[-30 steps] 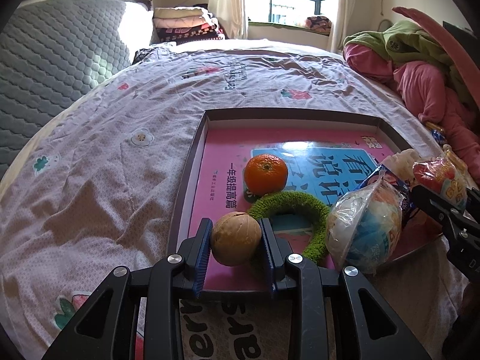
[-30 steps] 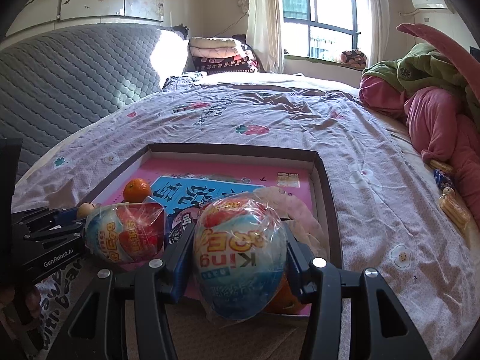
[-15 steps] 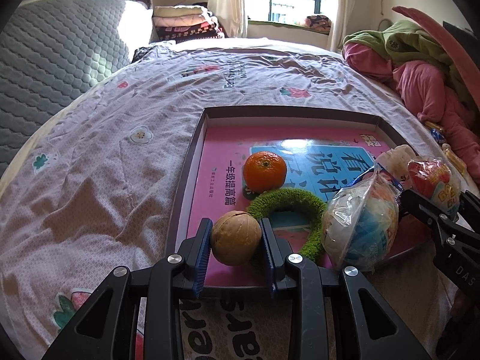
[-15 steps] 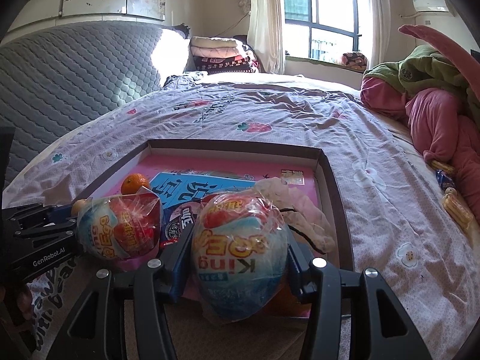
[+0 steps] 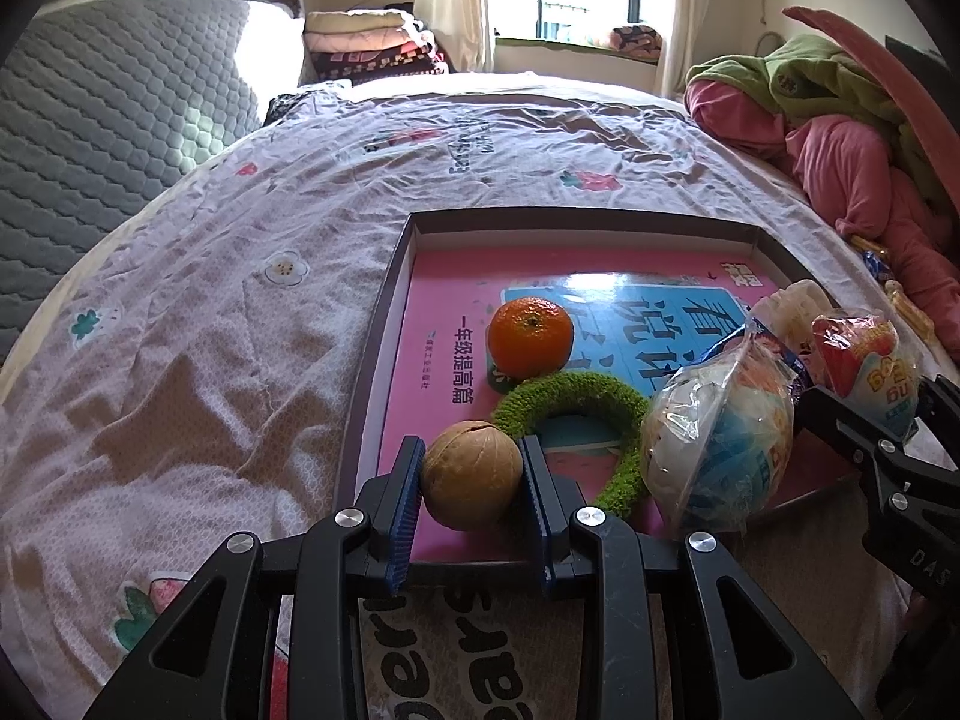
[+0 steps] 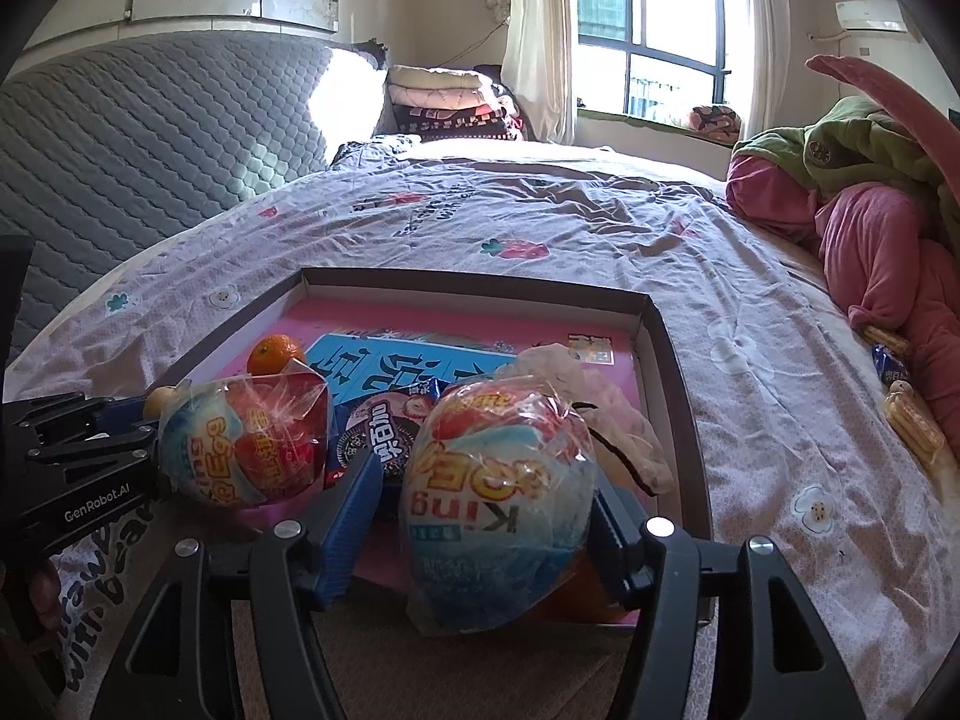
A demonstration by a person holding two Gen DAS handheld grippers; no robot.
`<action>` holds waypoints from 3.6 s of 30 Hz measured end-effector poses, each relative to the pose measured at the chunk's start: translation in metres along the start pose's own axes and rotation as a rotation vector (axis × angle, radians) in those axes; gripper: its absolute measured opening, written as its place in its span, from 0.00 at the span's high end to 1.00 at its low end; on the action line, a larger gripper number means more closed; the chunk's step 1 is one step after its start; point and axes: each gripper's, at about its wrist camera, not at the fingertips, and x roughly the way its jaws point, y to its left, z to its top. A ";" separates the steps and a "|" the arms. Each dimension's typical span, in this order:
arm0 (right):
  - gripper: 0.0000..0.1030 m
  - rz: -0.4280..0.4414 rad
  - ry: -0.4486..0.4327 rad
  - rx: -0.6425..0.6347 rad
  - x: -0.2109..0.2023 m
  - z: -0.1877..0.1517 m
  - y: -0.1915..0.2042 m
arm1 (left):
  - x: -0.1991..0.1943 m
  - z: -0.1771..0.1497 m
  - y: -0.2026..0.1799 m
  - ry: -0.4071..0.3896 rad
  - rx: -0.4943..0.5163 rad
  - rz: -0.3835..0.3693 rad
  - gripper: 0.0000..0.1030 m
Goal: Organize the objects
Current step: 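Lower the walnut into the box and open the left tool while the right tool lowers the egg, then lower the King egg into the box and open the right tool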
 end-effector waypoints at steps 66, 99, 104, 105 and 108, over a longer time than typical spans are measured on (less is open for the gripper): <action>0.26 -0.005 -0.074 0.107 -0.035 0.012 -0.024 | -0.032 -0.002 0.021 -0.023 -0.072 -0.061 0.66; 0.21 0.031 -0.176 0.059 -0.076 0.021 0.005 | -0.081 -0.002 -0.007 -0.153 -0.038 -0.048 0.27; 0.20 0.034 -0.182 0.043 -0.082 0.018 0.011 | -0.090 -0.005 -0.011 -0.177 -0.040 -0.049 0.25; 0.20 0.031 -0.185 0.041 -0.084 0.017 0.012 | -0.091 -0.005 -0.012 -0.180 -0.041 -0.047 0.25; 0.19 0.033 -0.191 0.044 -0.086 0.016 0.011 | -0.095 -0.006 -0.012 -0.193 -0.049 -0.049 0.25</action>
